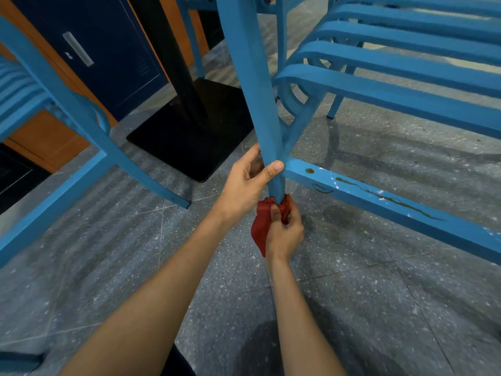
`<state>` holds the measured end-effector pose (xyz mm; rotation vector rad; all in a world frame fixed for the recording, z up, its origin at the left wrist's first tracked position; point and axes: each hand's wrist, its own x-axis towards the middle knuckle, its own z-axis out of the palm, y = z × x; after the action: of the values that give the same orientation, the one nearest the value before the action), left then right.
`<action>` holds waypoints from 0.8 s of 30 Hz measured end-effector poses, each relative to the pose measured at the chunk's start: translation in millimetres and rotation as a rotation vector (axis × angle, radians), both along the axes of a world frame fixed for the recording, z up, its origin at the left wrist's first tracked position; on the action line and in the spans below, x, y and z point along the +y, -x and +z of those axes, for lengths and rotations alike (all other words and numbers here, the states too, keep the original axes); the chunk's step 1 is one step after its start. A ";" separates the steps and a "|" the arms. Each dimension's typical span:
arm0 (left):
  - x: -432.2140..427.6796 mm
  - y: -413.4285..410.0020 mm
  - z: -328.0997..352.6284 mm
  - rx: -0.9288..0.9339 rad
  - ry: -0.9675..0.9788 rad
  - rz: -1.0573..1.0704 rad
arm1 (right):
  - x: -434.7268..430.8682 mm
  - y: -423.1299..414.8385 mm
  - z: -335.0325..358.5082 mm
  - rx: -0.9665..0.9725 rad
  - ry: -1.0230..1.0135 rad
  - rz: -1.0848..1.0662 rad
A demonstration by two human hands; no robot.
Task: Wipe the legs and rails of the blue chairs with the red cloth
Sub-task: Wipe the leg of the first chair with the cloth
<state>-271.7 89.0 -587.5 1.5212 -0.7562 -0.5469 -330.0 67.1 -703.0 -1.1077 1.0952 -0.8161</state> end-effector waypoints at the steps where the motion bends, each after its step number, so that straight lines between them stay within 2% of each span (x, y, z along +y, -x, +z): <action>1: -0.1 0.7 0.1 -0.003 0.002 0.002 | -1.8 -0.5 1.7 0.026 -0.021 0.000; 4: -0.1 1.7 -0.5 -0.024 0.004 0.009 | -7.4 1.2 19.6 0.064 -0.003 -0.025; 9: -0.8 1.7 -3.6 -0.059 0.027 0.012 | -2.8 5.1 54.4 -0.106 0.212 -0.089; 13: 1.3 4.1 -14.5 -0.090 -0.017 0.027 | 7.0 -0.5 45.1 -0.129 0.250 -0.124; 18: 7.0 9.2 -30.0 -0.097 -0.216 0.025 | 12.1 -6.7 32.7 -0.140 0.193 -0.153; 24: 11.7 11.1 -23.4 -0.042 -0.471 0.127 | 10.9 -7.8 9.9 -0.028 0.088 -0.092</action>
<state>-282.8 100.7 -610.9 2.0060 -0.5792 -0.6273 -322.2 78.0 -693.1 -1.1221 1.1013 -0.9571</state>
